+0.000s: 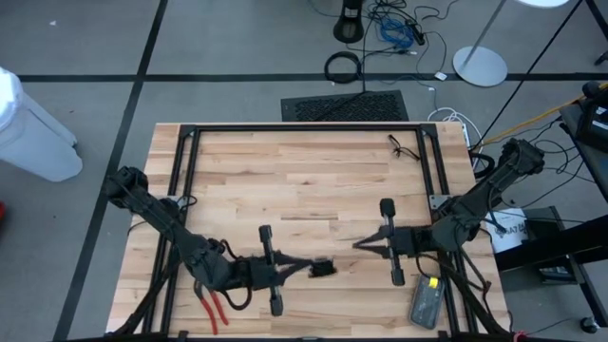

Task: Coil cords
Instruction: Uncoil the black wire from the black spool

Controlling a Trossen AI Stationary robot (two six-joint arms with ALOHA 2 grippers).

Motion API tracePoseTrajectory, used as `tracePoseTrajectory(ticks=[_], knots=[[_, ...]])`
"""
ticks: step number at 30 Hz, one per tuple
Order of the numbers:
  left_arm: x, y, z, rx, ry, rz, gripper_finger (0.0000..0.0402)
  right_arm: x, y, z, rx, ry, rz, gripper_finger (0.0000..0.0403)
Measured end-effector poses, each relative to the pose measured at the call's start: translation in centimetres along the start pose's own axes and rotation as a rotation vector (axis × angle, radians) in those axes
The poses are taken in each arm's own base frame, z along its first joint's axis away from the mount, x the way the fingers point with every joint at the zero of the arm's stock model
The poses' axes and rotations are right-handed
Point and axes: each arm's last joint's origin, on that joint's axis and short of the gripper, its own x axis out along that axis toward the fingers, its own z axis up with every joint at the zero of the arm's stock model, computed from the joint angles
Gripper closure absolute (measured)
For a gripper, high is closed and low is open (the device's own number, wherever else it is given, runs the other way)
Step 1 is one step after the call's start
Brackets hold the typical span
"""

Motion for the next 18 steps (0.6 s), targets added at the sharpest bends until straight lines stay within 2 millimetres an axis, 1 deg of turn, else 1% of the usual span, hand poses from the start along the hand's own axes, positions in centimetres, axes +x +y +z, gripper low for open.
tracePoseTrajectory(ticks=[3, 8, 13, 18], knots=[[0.1, -0.1, -0.3, -0.023, 0.003, -0.064, 0.0401, 0.2, 0.4, -0.2, 0.002, 0.008, 0.052, 0.0403], [0.3, -0.1, -0.7, -0.058, 0.031, -0.081, 0.0401, 0.6, 1.2, -0.5, 0.017, 0.013, 0.065, 0.0395], [0.2, -0.3, -1.0, -0.086, 0.058, -0.09, 0.0402, 1.2, 1.8, -0.3, 0.057, -0.044, 0.067, 0.0359], [0.2, -0.3, -1.2, -0.094, 0.075, -0.092, 0.0401, 1.8, 2.0, -0.8, 0.08, -0.017, 0.055, 0.0318]])
